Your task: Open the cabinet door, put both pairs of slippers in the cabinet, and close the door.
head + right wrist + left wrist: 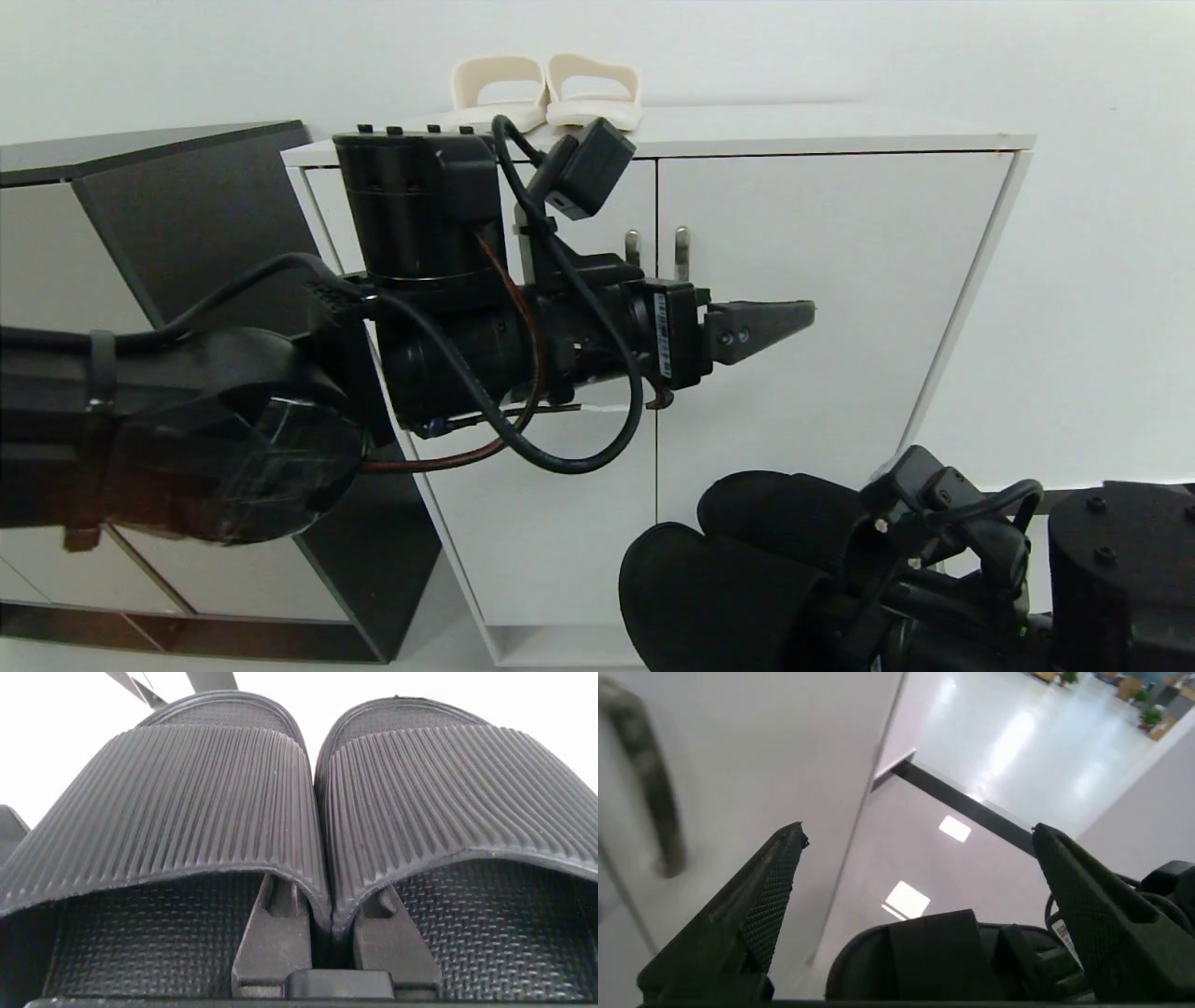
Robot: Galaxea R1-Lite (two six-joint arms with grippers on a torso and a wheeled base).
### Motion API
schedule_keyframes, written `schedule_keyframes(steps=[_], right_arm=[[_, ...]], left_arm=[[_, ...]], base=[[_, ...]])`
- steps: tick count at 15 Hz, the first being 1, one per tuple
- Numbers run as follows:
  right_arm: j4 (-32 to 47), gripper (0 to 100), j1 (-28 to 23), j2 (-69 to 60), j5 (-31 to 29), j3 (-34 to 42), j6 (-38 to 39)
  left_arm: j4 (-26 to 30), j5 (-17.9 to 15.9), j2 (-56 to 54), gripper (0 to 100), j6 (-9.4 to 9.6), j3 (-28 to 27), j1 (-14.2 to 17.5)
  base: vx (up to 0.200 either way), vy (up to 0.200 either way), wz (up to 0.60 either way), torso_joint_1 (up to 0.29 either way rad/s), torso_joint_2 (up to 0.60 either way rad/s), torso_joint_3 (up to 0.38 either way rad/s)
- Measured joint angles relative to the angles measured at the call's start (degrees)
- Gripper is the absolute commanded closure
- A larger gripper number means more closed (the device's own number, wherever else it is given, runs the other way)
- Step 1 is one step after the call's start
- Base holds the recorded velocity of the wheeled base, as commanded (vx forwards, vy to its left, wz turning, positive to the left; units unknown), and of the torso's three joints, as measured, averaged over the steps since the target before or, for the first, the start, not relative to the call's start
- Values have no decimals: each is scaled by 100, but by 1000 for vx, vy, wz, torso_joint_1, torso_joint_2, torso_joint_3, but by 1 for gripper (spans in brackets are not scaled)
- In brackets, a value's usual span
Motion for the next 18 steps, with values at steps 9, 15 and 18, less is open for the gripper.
schedule_keyframes(steps=[9, 15, 18], right_arm=[[-5, 100, 1, 17, 9, 35, -35], [-5, 100, -7, 52, 15, 41, -22], [-2, 100, -7, 55, 11, 44, -20]], left_arm=[[2, -310, 156, 0, -316, -174, 394], [-29, -79, 212, 0, -305, -171, 653], [-44, -28, 330, 0, -304, -213, 716]], base=[[0, 0, 0, 0, 0, 0], [0, 0, 0, 0, 0, 0], [0, 0, 0, 0, 0, 0]])
